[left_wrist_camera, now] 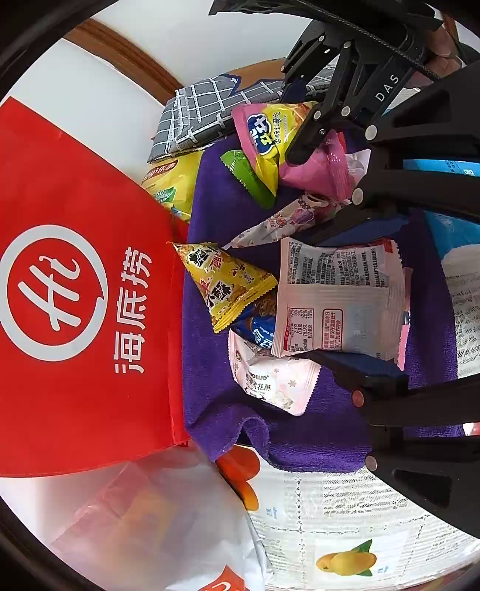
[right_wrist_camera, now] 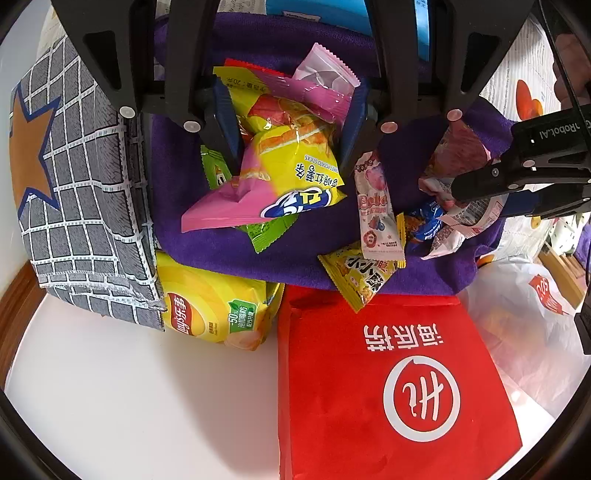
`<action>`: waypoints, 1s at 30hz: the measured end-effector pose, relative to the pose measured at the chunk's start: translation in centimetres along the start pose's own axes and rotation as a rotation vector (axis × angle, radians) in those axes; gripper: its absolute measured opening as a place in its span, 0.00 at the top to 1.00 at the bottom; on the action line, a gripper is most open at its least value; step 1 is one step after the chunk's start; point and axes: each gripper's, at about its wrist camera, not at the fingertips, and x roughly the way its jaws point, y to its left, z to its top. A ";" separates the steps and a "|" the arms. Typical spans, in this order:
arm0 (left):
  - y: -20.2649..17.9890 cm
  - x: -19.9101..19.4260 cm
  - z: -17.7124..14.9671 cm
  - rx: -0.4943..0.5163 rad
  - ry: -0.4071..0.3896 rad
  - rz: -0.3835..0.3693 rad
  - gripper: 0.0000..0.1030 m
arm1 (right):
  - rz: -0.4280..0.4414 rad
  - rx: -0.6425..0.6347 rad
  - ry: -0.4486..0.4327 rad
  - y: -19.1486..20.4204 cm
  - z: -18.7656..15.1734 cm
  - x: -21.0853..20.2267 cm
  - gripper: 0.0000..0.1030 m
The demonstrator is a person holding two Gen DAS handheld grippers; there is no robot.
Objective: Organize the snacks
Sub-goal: 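Lower both packets onto the towel and open both tools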
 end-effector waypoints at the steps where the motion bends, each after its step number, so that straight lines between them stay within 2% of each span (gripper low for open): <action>1: 0.0 0.1 0.0 -0.001 0.000 -0.001 0.50 | 0.001 0.001 0.000 0.0 0.0 0.0 0.50; 7: -0.3 0.2 0.0 0.011 0.004 0.005 0.50 | -0.008 -0.003 0.004 0.2 0.0 -0.1 0.49; 18: -0.1 0.2 0.0 0.000 0.001 -0.008 0.49 | -0.025 0.010 -0.016 0.1 0.0 -0.9 0.42; 21: -0.3 -0.1 0.0 0.011 -0.013 -0.015 0.44 | -0.024 0.016 -0.023 0.1 0.0 -1.1 0.39; 23: -0.5 -0.7 0.0 0.020 -0.034 -0.012 0.37 | -0.024 0.025 -0.026 0.0 0.1 -1.4 0.34; 28: -0.7 -2.0 0.2 0.022 -0.073 -0.015 0.28 | -0.033 0.026 -0.057 0.2 0.3 -2.6 0.31; 30: -0.7 -2.4 0.3 0.019 -0.081 -0.008 0.26 | -0.029 0.036 -0.075 0.1 0.4 -3.3 0.25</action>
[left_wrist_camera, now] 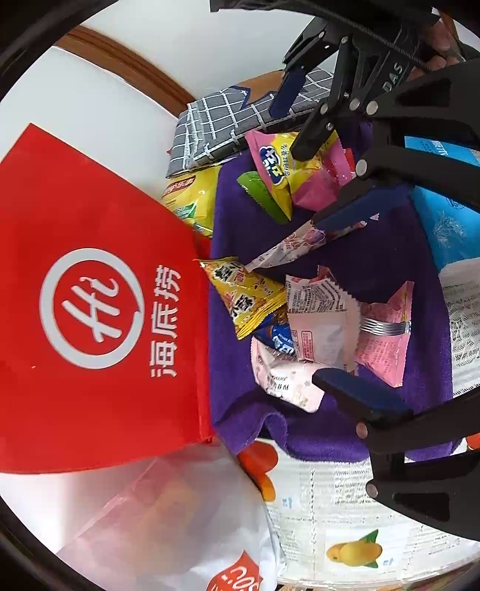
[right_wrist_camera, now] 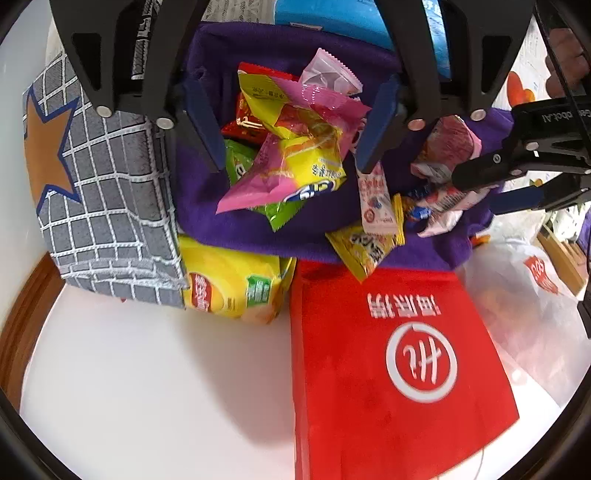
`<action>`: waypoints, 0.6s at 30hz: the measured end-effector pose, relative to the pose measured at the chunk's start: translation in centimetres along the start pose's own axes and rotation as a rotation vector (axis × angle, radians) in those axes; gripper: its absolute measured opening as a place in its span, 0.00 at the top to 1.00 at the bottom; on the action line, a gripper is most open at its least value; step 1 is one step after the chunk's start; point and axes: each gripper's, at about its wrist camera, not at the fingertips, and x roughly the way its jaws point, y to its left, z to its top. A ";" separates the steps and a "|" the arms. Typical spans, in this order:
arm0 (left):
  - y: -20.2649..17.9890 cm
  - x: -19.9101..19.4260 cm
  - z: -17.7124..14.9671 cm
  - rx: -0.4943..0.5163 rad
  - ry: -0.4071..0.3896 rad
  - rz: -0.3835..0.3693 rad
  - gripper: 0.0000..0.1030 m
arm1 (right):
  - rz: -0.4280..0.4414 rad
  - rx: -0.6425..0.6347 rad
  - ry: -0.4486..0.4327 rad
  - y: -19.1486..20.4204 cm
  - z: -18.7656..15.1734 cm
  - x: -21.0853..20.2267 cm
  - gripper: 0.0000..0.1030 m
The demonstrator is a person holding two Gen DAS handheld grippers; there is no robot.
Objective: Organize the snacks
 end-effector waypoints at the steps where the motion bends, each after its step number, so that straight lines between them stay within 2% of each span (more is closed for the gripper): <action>1: 0.0 -0.2 0.1 0.000 -0.001 0.004 0.25 | 0.004 0.009 -0.007 -0.1 0.1 -0.3 0.23; 6: -0.1 -1.2 0.1 -0.001 -0.012 0.008 0.21 | 0.006 0.043 -0.059 -0.5 0.5 -2.4 0.18; 10: -0.5 -2.5 0.0 0.016 -0.033 0.024 0.19 | -0.022 0.056 -0.092 -0.8 0.7 -4.2 0.18; 13: -0.7 -3.6 -0.1 0.026 -0.042 0.020 0.16 | -0.012 0.092 -0.097 -0.9 0.6 -5.7 0.18; 18: -1.7 -6.6 -0.7 0.055 -0.083 0.028 0.14 | -0.012 0.065 -0.112 0.1 -0.5 -8.4 0.18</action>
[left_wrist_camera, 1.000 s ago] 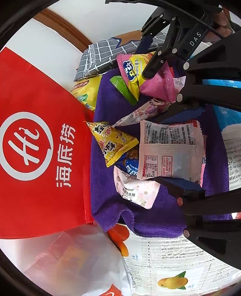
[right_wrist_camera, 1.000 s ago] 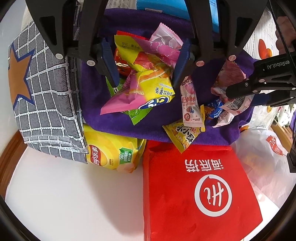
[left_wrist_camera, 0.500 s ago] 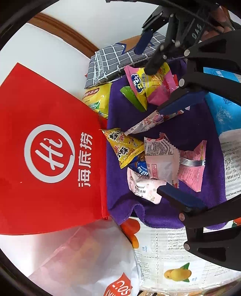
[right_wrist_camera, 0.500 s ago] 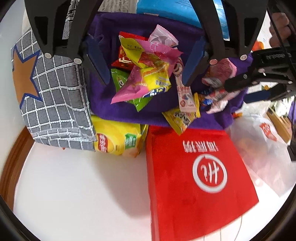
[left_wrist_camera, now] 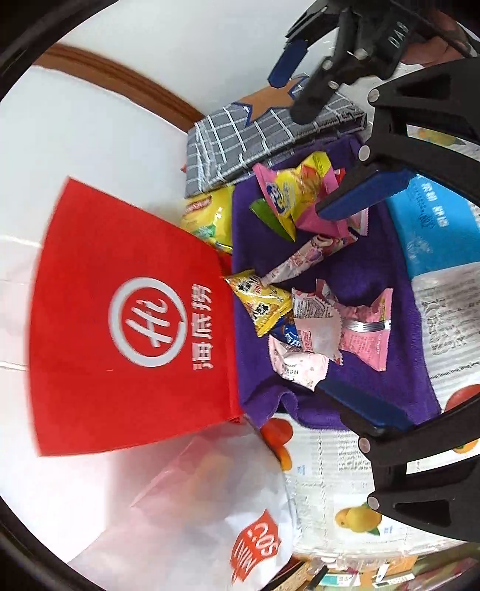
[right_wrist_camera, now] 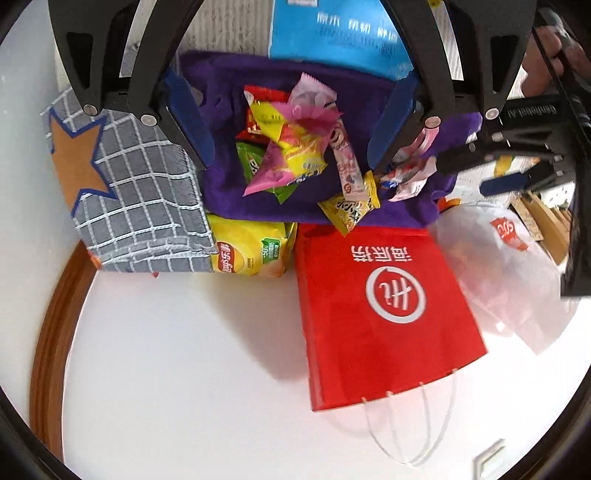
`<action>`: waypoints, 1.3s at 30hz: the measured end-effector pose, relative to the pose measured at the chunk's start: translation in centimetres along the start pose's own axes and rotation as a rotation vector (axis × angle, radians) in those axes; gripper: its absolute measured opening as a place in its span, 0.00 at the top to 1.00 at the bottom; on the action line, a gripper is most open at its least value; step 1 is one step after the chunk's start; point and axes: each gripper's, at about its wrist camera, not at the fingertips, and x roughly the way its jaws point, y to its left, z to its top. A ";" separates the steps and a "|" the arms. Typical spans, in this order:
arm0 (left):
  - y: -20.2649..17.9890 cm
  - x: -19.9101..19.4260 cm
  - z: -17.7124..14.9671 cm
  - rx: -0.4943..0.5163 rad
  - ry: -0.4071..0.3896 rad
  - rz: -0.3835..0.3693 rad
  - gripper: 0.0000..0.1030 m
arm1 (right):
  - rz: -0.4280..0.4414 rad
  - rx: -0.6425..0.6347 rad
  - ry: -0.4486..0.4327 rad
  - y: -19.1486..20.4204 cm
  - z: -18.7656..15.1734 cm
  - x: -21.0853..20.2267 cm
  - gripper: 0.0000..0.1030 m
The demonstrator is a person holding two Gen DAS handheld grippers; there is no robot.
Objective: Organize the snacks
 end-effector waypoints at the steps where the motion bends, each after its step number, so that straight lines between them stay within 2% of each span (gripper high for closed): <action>1: -0.2 -0.6 -0.1 0.002 -0.007 -0.002 0.14 | -0.005 -0.007 0.002 0.3 -0.3 -0.7 0.18; 10: -2.1 -6.5 -4.1 0.021 -0.052 0.016 0.14 | -0.013 0.000 -0.032 1.3 -3.6 -7.2 0.17; 14: -2.9 -8.9 -6.5 0.020 -0.068 0.008 0.11 | -0.011 0.020 -0.050 1.3 -5.6 -9.9 0.11; 16: -3.3 -9.7 -7.6 0.019 -0.073 0.007 0.11 | 0.004 0.026 -0.057 1.2 -6.5 -10.9 0.10; 25: -3.3 -10.7 -10.6 -0.015 -0.055 0.008 0.11 | 0.026 -0.003 -0.088 1.3 -9.5 -13.9 0.10; 39: -4.0 -15.3 -13.5 -0.018 -0.159 0.007 0.11 | 0.038 0.011 -0.136 0.7 -12.5 -17.3 0.09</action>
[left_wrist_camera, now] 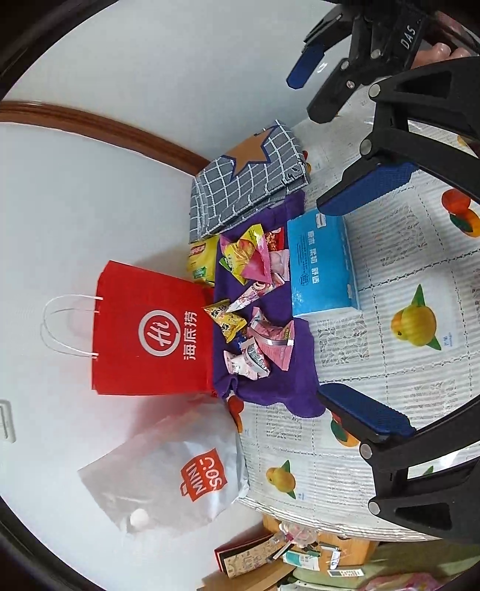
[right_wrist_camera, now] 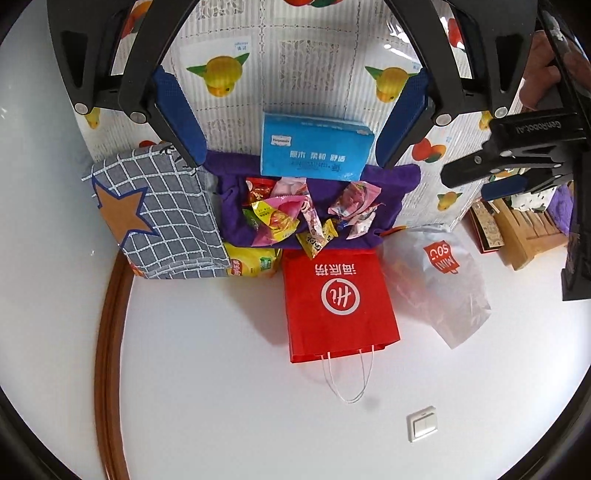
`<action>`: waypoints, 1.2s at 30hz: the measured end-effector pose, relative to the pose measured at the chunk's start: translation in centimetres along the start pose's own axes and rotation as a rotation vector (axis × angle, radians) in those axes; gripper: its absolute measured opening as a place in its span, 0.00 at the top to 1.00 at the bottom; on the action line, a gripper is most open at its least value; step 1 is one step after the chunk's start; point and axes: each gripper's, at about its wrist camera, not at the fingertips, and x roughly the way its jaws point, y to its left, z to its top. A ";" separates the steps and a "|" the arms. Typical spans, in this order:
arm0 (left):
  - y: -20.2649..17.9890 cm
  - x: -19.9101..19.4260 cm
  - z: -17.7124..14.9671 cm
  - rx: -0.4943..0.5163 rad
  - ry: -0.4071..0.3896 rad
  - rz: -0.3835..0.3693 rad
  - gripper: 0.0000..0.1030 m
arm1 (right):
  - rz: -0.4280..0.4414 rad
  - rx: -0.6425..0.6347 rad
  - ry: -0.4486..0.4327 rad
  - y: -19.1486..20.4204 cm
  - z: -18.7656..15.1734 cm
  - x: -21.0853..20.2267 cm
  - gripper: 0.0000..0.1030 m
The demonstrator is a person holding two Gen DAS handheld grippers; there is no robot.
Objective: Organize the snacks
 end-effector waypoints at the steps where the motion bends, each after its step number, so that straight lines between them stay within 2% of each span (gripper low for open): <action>1: -0.1 -0.5 -0.2 0.000 -0.009 0.007 0.11 | -0.001 0.000 -0.002 0.0 -0.2 -0.2 0.09; 11: -1.9 -4.5 -2.9 0.020 -0.068 0.074 0.11 | 0.003 -0.003 -0.044 0.1 -2.9 -3.8 0.03; 19: -3.2 -7.9 -4.2 0.038 -0.122 0.110 0.11 | 0.002 -0.011 -0.084 0.2 -4.5 -7.0 0.03; 36: -4.3 -8.8 -5.1 0.059 -0.132 0.117 0.11 | -0.016 0.019 -0.085 0.0 -5.1 -8.2 0.03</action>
